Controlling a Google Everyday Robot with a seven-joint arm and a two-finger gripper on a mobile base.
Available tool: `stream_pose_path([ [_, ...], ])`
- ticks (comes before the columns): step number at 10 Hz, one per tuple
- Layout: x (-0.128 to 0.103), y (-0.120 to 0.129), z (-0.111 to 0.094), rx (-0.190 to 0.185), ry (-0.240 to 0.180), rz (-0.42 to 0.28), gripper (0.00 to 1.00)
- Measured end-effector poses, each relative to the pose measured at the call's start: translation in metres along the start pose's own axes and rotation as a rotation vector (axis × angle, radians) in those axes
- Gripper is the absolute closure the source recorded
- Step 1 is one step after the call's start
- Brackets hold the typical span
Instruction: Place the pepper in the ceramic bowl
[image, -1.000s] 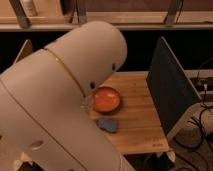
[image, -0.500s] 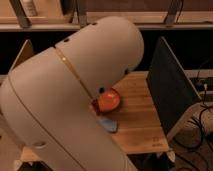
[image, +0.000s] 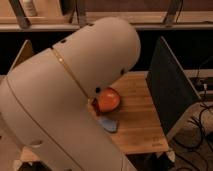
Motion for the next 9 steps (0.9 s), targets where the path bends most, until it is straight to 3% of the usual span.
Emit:
stream_pose_path([
  [2,0.008,0.018,0.003,-0.046,-0.004,0.019,1.00],
  [7,0.035,0.081,-0.020,-0.196,0.013,0.061,1.00],
  [9,0.035,0.088,-0.019,-0.203,0.017,0.066,1.00],
])
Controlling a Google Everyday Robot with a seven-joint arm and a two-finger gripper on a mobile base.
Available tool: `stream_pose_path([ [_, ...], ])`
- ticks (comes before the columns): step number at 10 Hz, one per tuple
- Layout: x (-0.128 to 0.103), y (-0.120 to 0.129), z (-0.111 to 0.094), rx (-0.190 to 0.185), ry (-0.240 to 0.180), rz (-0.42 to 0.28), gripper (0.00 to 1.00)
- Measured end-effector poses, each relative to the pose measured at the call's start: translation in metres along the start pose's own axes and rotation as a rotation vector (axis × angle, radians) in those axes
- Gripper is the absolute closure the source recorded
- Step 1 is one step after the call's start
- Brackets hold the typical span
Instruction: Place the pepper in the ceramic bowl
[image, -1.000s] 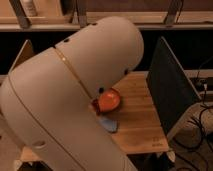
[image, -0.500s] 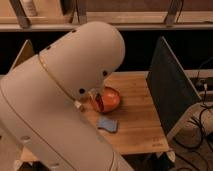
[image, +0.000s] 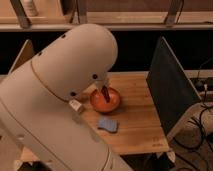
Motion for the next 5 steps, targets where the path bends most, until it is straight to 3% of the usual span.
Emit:
stream_pose_path([
  [1,-0.0001,0.0001,0.0000,0.000,0.000,-0.001,0.96],
  [5,0.0010,-0.0018,-0.0002,0.001,0.001,-0.005,0.56],
])
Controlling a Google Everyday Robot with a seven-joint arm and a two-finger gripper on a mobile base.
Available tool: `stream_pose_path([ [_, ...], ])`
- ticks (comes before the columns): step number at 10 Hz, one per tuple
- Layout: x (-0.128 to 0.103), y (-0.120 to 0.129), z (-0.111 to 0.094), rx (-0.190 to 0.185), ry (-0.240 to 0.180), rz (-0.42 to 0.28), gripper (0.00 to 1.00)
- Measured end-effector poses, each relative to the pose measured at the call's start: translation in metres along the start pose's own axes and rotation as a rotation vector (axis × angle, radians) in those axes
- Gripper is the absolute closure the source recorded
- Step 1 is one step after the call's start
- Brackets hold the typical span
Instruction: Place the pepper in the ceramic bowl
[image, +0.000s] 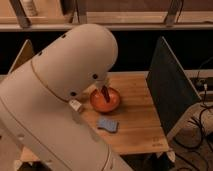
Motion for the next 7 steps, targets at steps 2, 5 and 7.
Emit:
stream_pose_path([
  [2,-0.0003,0.0001,0.0002,0.000,-0.001,0.000,0.37],
  [5,-0.0004,0.0002,0.0003,0.000,-0.001,0.000,0.20],
  [7,-0.0004,0.0002,0.0003,0.000,-0.001,0.000,0.20],
])
